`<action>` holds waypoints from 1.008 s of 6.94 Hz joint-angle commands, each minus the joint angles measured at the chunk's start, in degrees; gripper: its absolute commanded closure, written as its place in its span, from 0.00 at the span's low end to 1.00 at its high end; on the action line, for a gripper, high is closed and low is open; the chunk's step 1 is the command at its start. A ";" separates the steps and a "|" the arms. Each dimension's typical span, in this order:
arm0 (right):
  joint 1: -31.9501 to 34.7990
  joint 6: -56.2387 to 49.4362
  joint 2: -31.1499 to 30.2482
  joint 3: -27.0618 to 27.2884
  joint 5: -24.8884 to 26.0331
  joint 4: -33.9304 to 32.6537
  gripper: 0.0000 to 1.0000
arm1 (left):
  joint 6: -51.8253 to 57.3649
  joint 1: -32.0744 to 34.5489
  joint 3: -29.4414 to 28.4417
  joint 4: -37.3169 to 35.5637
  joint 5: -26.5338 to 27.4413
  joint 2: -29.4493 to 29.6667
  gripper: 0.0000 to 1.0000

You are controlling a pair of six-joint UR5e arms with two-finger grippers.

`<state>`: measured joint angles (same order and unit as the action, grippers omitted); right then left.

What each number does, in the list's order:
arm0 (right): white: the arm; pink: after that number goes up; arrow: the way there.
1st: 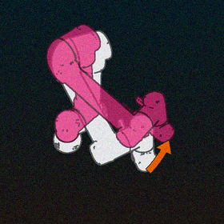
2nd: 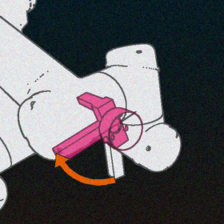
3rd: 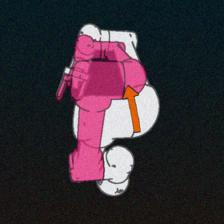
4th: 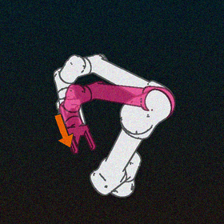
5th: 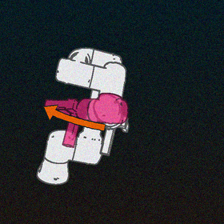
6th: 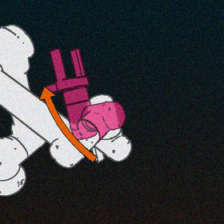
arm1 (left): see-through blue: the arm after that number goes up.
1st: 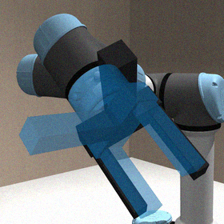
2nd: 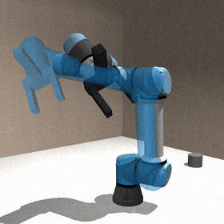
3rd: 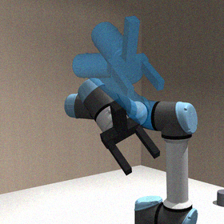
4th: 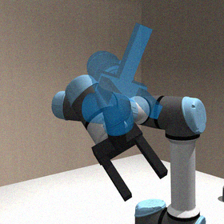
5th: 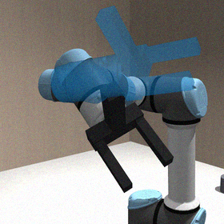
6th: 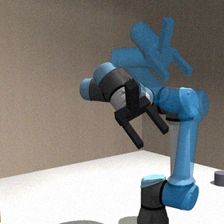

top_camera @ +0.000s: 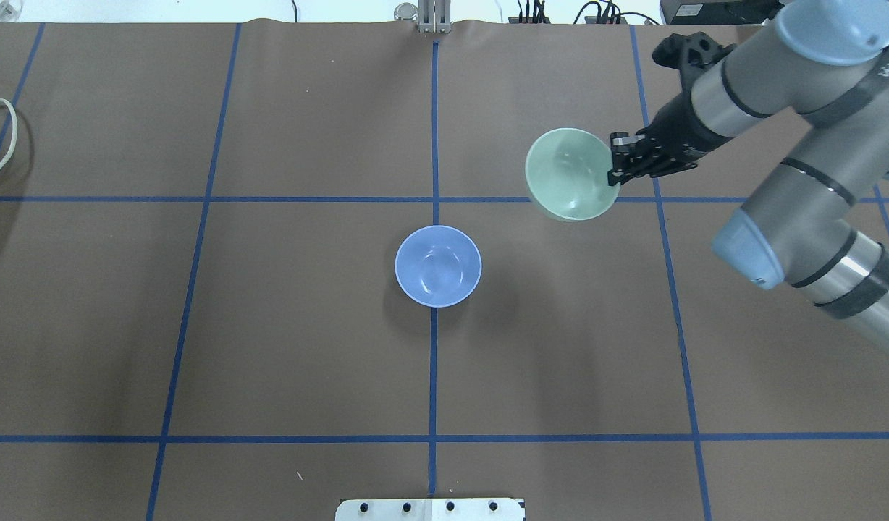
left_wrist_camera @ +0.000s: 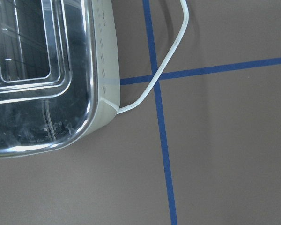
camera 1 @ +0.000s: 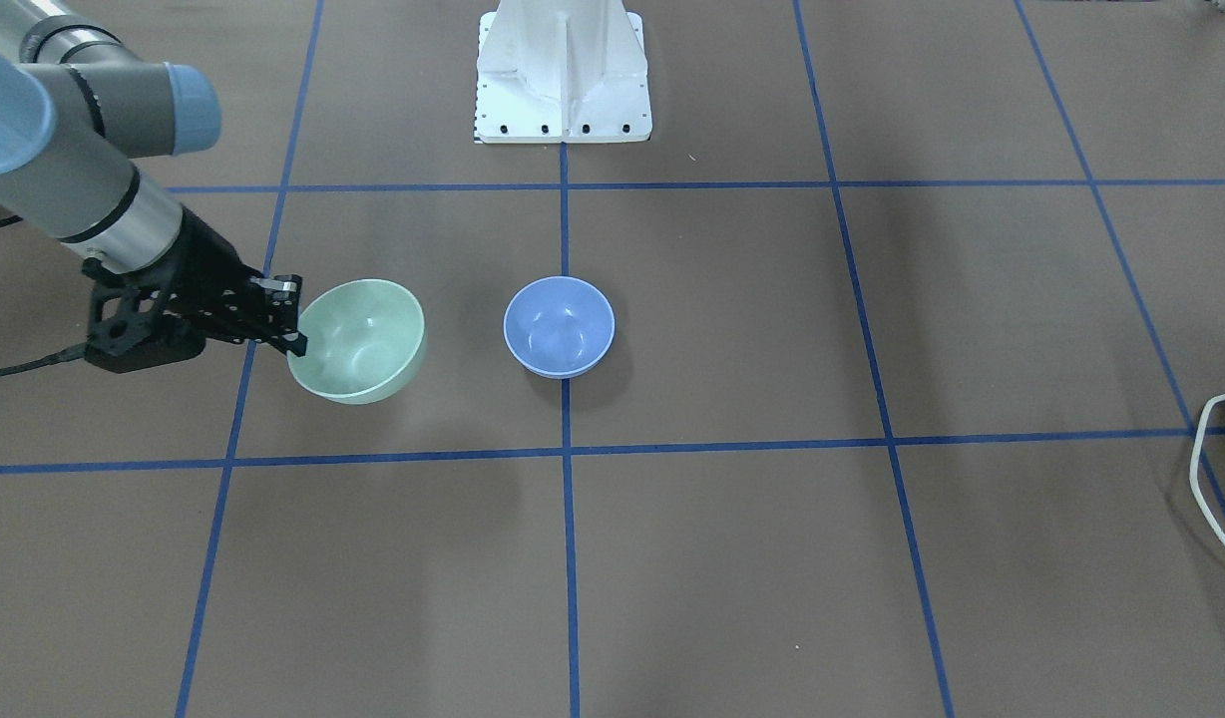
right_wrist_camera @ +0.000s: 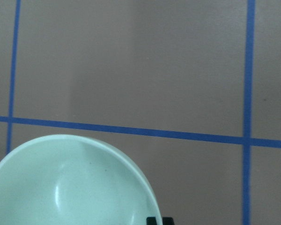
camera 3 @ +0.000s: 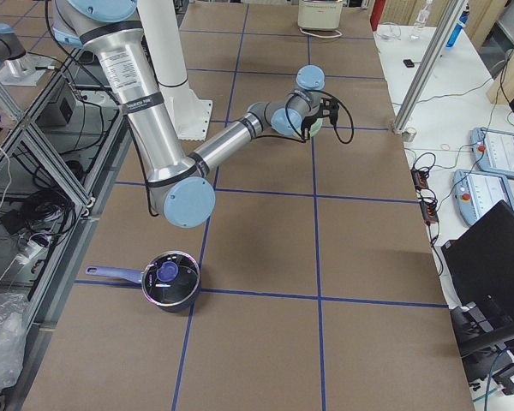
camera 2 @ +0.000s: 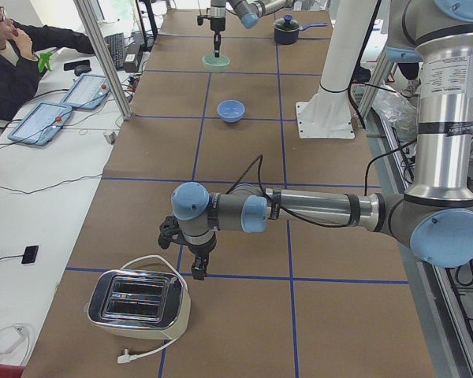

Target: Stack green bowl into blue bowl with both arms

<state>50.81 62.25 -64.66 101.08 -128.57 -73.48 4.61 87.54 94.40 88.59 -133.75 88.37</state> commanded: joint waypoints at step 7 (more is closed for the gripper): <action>-18.11 14.05 15.27 -7.73 18.71 -12.48 1.00 | -0.13 -0.01 -0.36 0.00 -0.02 0.05 0.01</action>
<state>33.01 76.67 -48.84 94.21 -109.92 -86.05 4.49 87.54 94.04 88.60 -133.72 88.40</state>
